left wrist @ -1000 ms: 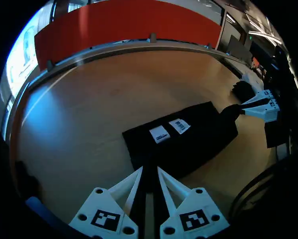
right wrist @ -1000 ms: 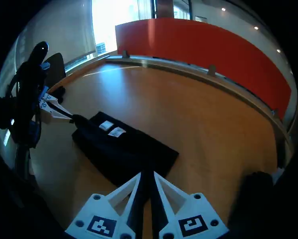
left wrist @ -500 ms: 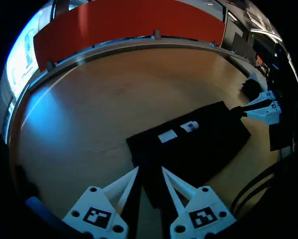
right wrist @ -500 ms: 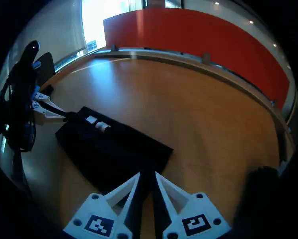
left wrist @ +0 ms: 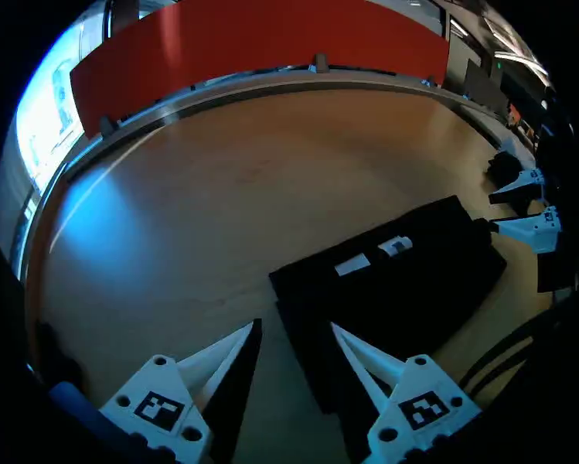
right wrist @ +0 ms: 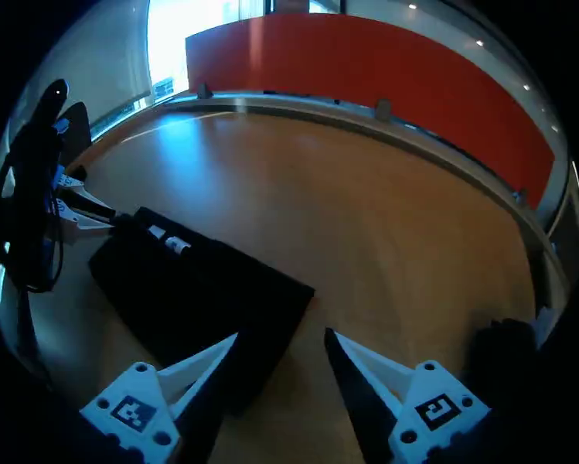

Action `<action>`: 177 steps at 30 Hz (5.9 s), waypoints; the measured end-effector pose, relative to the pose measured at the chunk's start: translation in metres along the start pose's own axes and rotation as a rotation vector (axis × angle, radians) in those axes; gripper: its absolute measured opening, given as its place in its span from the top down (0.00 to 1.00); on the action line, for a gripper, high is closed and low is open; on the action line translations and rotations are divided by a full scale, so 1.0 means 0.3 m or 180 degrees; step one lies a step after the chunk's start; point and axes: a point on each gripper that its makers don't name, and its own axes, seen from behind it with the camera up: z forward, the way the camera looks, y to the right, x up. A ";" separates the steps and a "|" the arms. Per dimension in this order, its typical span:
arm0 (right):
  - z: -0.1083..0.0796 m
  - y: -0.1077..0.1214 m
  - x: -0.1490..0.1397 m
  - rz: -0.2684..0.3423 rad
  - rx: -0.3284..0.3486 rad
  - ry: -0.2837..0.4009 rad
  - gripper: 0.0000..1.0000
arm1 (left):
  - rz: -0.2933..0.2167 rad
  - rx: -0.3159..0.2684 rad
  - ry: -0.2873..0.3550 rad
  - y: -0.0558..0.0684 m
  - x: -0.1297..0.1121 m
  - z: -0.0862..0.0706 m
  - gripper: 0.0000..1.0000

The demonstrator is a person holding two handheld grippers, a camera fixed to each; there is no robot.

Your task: Fold towel

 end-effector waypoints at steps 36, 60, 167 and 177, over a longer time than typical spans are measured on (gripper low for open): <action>-0.073 0.006 -0.015 0.0087 -0.0048 0.0124 0.09 | -0.0200 0.0148 -0.0066 -0.076 0.103 0.067 0.16; -0.115 0.016 -0.041 0.0120 -0.0036 0.0163 0.09 | -0.0315 0.0178 -0.0168 -0.078 0.089 0.080 0.16; 0.289 -0.165 0.322 -0.0786 0.0239 0.0233 0.09 | -0.1559 0.0678 -0.0051 -0.184 -0.438 -0.387 0.09; 0.261 -0.197 0.292 -0.0782 0.0305 0.0229 0.09 | -0.1568 0.0668 -0.0049 -0.176 -0.437 -0.387 0.09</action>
